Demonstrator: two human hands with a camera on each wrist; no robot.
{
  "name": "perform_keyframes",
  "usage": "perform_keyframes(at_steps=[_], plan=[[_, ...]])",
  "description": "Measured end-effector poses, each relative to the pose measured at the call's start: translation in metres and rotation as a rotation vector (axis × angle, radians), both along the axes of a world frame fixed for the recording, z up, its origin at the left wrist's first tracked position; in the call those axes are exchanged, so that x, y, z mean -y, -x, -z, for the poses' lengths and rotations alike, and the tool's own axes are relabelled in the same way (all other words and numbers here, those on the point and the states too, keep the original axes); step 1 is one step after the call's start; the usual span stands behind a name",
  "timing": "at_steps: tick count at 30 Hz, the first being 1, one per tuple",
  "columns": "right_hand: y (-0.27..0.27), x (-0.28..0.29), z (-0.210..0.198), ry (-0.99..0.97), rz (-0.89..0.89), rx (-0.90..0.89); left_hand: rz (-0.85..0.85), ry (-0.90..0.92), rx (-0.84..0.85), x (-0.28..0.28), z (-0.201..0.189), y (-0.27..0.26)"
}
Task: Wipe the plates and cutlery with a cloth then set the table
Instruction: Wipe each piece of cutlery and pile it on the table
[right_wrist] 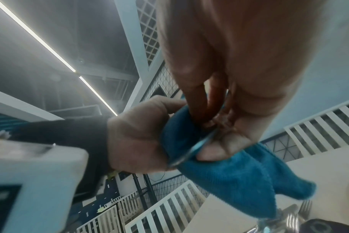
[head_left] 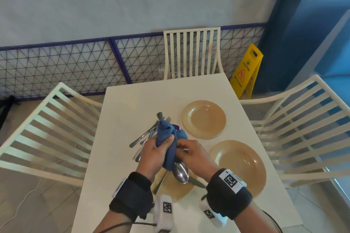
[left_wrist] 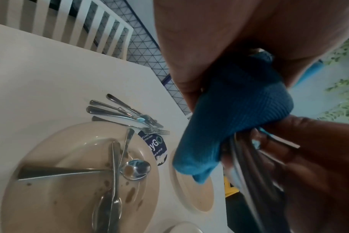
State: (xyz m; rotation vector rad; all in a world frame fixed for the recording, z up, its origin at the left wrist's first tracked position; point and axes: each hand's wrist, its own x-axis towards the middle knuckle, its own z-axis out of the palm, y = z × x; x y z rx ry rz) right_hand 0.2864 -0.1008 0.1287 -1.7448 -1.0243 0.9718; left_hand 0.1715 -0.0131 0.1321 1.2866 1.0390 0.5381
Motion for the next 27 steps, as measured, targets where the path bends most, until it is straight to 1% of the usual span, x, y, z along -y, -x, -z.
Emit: perform_keyframes(at_steps=[3,5,7,11,13,14,16,18,19,21,23,25,27], plan=[[-0.005,0.009,0.002,0.077,-0.071,0.059,-0.08,0.059,0.044,0.002,0.002,-0.001],[-0.005,0.014,0.005,0.096,-0.067,0.048,-0.079,0.052,0.043,0.004,0.002,-0.003],[-0.003,0.018,0.006,0.104,-0.051,0.061,-0.095,0.022,0.035,-0.001,-0.004,-0.003],[0.0,0.022,-0.002,0.077,-0.043,0.121,-0.241,0.027,0.092,-0.032,-0.014,-0.001],[-0.002,0.017,-0.008,0.06,-0.032,0.141,-0.271,0.053,0.087,-0.033,-0.014,-0.003],[-0.002,0.014,-0.009,0.058,-0.026,0.152,-0.259,0.07,0.076,-0.027,-0.011,-0.004],[-0.002,0.009,-0.01,0.051,-0.009,0.177,-0.165,0.085,0.053,-0.006,-0.006,-0.007],[-0.001,0.01,-0.01,0.064,-0.008,0.19,-0.1,0.063,0.019,0.002,-0.007,-0.005],[-0.001,0.013,-0.009,0.074,-0.015,0.188,-0.118,0.051,0.017,-0.005,-0.009,-0.003],[0.002,0.019,-0.008,0.099,-0.045,0.172,-0.217,0.052,0.054,-0.029,-0.009,0.004],[0.005,0.019,-0.007,0.099,-0.047,0.159,-0.27,0.068,0.1,-0.043,-0.009,0.007],[0.01,0.011,-0.008,0.086,-0.024,0.182,-0.242,0.055,0.07,-0.031,-0.005,0.006],[0.012,0.001,-0.006,0.075,0.014,0.211,-0.154,0.052,0.019,-0.01,0.006,0.005]])
